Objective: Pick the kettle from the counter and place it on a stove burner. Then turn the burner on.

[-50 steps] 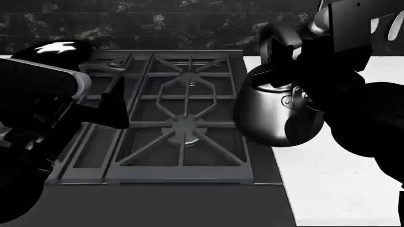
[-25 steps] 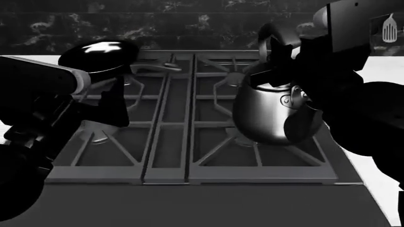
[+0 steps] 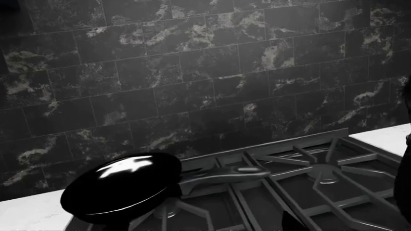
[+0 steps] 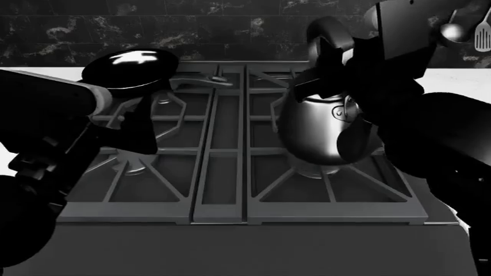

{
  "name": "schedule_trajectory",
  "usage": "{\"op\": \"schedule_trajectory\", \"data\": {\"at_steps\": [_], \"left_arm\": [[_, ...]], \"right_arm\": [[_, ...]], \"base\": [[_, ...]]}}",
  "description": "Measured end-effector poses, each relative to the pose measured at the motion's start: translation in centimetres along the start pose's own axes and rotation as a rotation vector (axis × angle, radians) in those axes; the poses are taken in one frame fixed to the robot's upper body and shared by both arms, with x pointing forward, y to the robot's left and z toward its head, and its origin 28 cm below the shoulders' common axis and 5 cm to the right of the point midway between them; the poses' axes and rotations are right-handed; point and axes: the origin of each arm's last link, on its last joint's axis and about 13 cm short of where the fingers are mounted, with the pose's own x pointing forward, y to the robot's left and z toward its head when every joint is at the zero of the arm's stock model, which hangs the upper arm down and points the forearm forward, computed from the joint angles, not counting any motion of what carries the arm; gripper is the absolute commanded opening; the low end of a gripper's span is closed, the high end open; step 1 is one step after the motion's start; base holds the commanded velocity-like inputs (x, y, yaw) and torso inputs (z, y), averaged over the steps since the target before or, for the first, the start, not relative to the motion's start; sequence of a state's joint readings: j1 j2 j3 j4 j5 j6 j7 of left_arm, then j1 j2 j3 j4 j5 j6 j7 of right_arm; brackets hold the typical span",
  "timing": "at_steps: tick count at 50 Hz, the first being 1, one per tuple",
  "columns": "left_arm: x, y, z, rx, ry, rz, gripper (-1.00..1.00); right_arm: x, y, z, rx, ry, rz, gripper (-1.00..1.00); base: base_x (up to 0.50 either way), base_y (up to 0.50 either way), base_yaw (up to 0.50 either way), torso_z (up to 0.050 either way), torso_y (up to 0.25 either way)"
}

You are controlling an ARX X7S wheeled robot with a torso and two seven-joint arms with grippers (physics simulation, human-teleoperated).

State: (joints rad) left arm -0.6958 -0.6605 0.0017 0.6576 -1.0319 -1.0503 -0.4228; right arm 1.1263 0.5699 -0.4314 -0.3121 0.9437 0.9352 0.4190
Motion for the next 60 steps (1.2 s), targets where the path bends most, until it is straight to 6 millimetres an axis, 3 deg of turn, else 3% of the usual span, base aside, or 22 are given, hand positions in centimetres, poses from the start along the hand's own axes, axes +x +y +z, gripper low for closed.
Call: {"op": "schedule_trajectory", "data": {"at_steps": [30,60], "left_arm": [[0.4,0.0,-0.4,-0.006,0.008,0.000,1.00],[0.6,0.0,-1.1,-0.007,0.025,0.002,1.00]], "right_arm": [[3.2,0.4,-2.3,-0.021,-0.006,-0.038,-1.00],[4.0,0.3,-4.6,-0.016,0.032,-0.057,-1.00]], "base": [[0.00,0.00,0.00,0.001,0.002],[0.00,0.00,0.00,0.001,0.002]]}}
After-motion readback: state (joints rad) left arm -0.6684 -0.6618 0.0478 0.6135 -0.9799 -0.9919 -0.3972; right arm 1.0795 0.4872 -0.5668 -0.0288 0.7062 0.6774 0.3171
